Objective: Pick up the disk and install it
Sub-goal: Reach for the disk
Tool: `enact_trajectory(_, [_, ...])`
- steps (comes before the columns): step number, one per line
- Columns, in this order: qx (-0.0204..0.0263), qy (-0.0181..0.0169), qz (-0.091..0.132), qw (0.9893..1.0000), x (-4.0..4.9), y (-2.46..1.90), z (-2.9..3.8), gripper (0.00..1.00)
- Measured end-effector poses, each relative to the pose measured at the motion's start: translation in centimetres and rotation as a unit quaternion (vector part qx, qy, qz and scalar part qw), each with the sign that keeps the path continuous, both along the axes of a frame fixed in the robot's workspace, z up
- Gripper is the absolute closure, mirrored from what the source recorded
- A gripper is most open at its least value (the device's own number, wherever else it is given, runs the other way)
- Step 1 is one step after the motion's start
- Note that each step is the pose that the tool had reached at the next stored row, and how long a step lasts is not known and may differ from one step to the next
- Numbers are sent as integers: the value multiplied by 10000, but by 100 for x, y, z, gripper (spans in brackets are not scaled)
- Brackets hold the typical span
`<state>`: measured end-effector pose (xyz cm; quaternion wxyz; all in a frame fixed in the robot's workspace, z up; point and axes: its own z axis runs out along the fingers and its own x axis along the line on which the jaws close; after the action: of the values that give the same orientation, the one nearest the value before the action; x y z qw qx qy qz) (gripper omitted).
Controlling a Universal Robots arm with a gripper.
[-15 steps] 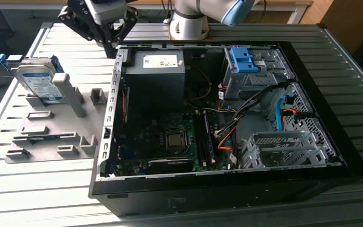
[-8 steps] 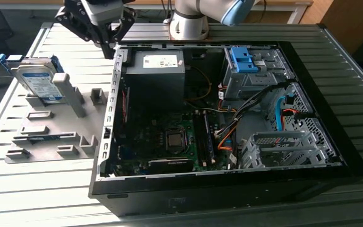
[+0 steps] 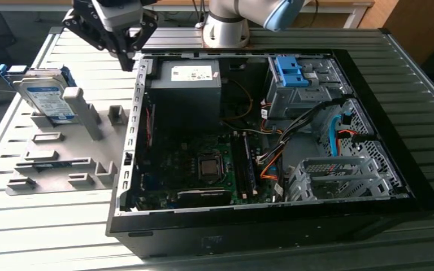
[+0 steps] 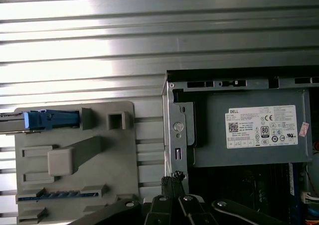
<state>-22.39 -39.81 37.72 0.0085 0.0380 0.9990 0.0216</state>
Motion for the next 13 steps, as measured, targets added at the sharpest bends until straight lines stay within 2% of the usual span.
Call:
enact_trajectory(5, [0,2,0,10000,-41,0,-9,89])
enact_trajectory(13, [0,3,0,10000,-163,13,-21,89])
